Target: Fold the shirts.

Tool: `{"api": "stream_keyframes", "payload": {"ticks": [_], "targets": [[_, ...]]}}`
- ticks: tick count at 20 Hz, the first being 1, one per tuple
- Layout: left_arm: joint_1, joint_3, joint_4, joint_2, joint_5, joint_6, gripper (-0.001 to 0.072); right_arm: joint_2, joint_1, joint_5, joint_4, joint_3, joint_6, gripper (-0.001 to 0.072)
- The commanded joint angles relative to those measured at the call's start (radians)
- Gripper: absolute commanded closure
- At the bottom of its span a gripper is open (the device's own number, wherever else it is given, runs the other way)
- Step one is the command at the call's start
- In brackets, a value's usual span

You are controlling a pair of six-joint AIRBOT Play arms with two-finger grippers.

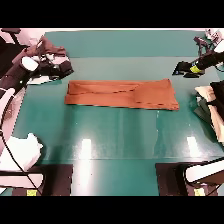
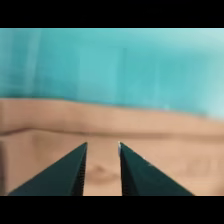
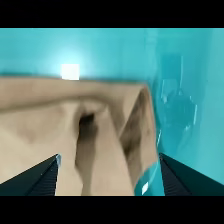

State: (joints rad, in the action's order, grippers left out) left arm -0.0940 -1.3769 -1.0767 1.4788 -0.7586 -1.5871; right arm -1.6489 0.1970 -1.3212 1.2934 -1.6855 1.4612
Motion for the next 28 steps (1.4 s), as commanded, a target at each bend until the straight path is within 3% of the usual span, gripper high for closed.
{"api": "stream_keyframes", "payload": {"ticks": [1, 3, 8, 13, 23, 25, 26, 27, 28], "targets": [[-0.107, -0.071, -0.156, 0.004, -0.121, 0.032, 0.0447, 0.051, 0.012, -0.058, -0.148, 0.125, -0.039, -0.0008], [-0.170, -0.071, -0.181, 0.019, -0.132, 0.016, 0.0447, 0.050, 0.003, -0.043, -0.234, 0.171, -0.068, -0.0008], [-0.264, -0.071, -0.181, 0.084, -0.104, 0.016, 0.0447, 0.050, -0.039, 0.024, -0.008, 0.263, -0.062, -0.0008], [-0.278, -0.073, -0.182, 0.115, -0.084, 0.006, 0.0447, 0.030, 0.019, 0.119, 0.033, 0.346, -0.055, -0.0008], [-0.278, -0.100, -0.181, 0.150, -0.039, 0.006, 0.0447, -0.077, 0.050, 0.197, -0.315, 0.346, -0.114, -0.0008], [-0.278, -0.100, -0.182, 0.154, -0.038, 0.007, 0.0447, -0.087, 0.050, 0.194, -0.349, 0.346, -0.137, 0.0018], [-0.278, -0.100, -0.182, 0.156, -0.037, 0.008, 0.0447, -0.086, 0.050, 0.190, -0.353, 0.346, -0.151, 0.0114], [-0.278, -0.100, -0.182, 0.157, -0.039, 0.009, 0.0446, -0.085, 0.050, 0.162, -0.350, 0.345, -0.178, 0.0165], [-0.278, -0.100, -0.185, 0.157, -0.043, 0.009, 0.0447, -0.085, 0.063, 0.122, -0.342, 0.345, -0.200, 0.0165]]}}
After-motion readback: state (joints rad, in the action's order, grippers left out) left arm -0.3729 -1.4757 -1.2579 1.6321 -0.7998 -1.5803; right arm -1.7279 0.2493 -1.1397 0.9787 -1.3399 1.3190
